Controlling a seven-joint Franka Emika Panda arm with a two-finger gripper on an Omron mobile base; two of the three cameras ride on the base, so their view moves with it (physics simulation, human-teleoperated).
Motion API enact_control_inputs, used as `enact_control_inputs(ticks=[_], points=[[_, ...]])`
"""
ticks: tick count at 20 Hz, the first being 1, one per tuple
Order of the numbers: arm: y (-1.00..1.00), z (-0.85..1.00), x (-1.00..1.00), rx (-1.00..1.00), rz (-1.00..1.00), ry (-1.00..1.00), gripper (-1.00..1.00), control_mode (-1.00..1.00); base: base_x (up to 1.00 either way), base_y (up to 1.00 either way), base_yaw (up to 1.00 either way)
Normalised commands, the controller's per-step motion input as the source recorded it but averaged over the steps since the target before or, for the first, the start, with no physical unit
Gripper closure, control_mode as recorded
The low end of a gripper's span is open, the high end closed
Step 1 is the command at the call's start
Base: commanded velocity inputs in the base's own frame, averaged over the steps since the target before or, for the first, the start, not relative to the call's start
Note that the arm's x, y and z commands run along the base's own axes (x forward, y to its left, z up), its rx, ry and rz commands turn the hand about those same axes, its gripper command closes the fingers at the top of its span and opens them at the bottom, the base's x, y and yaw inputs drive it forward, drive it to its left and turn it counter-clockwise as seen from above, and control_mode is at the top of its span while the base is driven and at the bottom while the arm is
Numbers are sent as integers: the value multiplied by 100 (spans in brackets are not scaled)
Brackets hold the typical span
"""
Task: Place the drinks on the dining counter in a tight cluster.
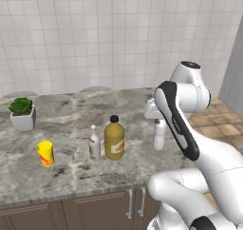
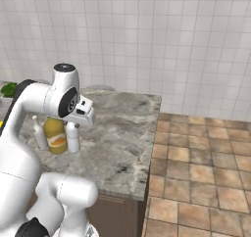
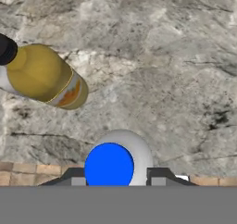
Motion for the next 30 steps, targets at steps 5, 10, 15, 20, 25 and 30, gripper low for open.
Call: enact_control_inputs(ticks=[5, 10, 15, 20, 25, 30], points=[[6, -63, 57, 0, 23, -12, 100, -100, 0, 0, 0], [-2, -8, 51, 0, 27, -8, 100, -100, 0, 0, 0], [2, 0, 21, 0, 16, 0, 100, -100, 0, 0, 0], [2, 0, 14, -1, 14, 2, 100, -100, 0, 0, 0], [13, -5, 11, 0, 19, 0, 100, -100, 0, 0, 0], [16, -21, 1, 0, 22, 0, 100, -100, 0, 0, 0]])
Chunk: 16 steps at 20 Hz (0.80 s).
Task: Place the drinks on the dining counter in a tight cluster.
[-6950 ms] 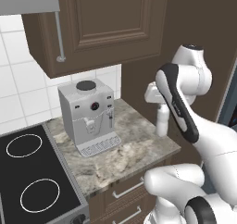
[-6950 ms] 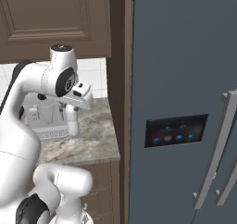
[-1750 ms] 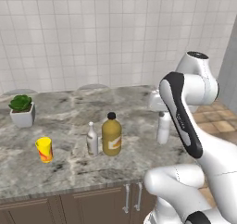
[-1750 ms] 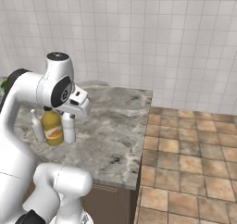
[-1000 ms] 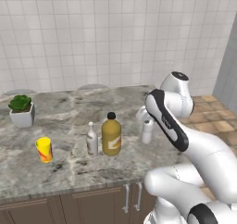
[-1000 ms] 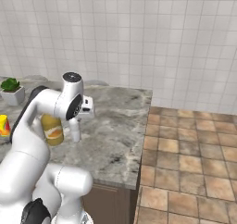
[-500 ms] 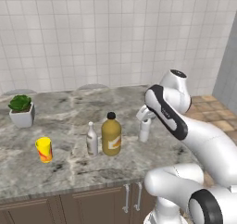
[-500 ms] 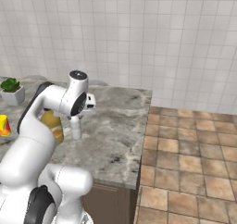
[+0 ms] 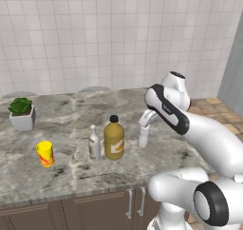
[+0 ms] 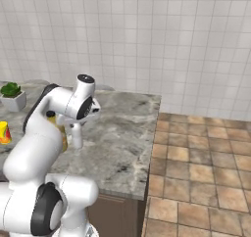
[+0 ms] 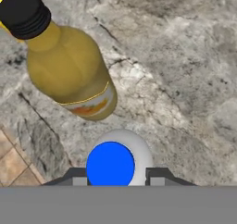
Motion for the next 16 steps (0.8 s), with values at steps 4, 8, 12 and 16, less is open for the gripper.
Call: enact_control_inputs(ticks=[4, 8, 12, 16], points=[[19, -22, 0, 0, 19, 0, 100, -100, 0, 0, 0], [7, -7, 6, 0, 11, 0, 100, -100, 0, 0, 0], [0, -5, 28, 0, 1, -1, 100, -100, 0, 0, 0], [8, -13, 35, 0, 0, 0, 100, -100, 0, 0, 0]])
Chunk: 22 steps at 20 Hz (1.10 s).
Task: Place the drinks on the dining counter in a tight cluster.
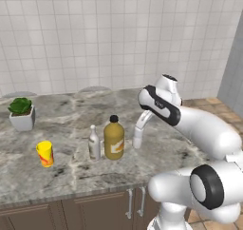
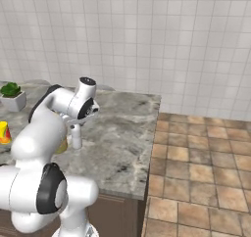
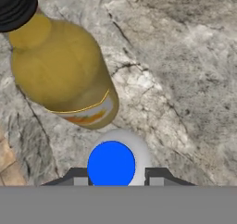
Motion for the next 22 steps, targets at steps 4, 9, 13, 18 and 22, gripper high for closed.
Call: enact_control_inputs(ticks=[4, 9, 13, 18, 22], points=[[20, -19, 13, 0, 1, 0, 100, -100, 0, 0, 0], [4, -17, 5, 0, 2, 0, 100, -100, 0, 0, 0], [0, -18, 17, 0, 2, 0, 100, -100, 0, 0, 0], [2, -26, 18, 0, 0, 0, 100, -100, 0, 0, 0], [9, -13, 2, 0, 0, 0, 100, -100, 0, 0, 0]])
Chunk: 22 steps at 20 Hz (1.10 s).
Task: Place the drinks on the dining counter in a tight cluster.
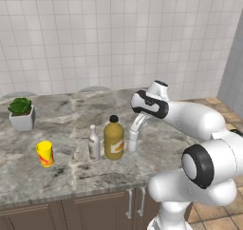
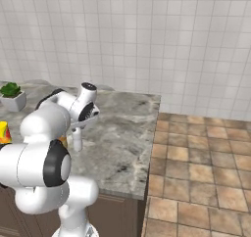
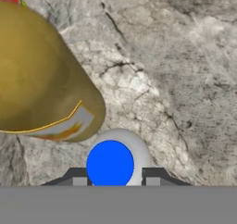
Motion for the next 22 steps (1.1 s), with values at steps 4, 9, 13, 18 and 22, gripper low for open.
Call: enact_control_inputs(ticks=[4, 9, 13, 18, 22], points=[[12, -5, 0, 0, 0, 0, 100, -100, 0, 0, 0], [12, 0, 0, 0, 0, 0, 100, -100, 0, 0, 0], [1, 0, -12, 0, 0, 0, 100, -100, 0, 0, 0], [0, 0, -15, 0, 0, 0, 100, -100, 0, 0, 0], [0, -2, -6, 0, 0, 0, 100, -100, 0, 0, 0]])
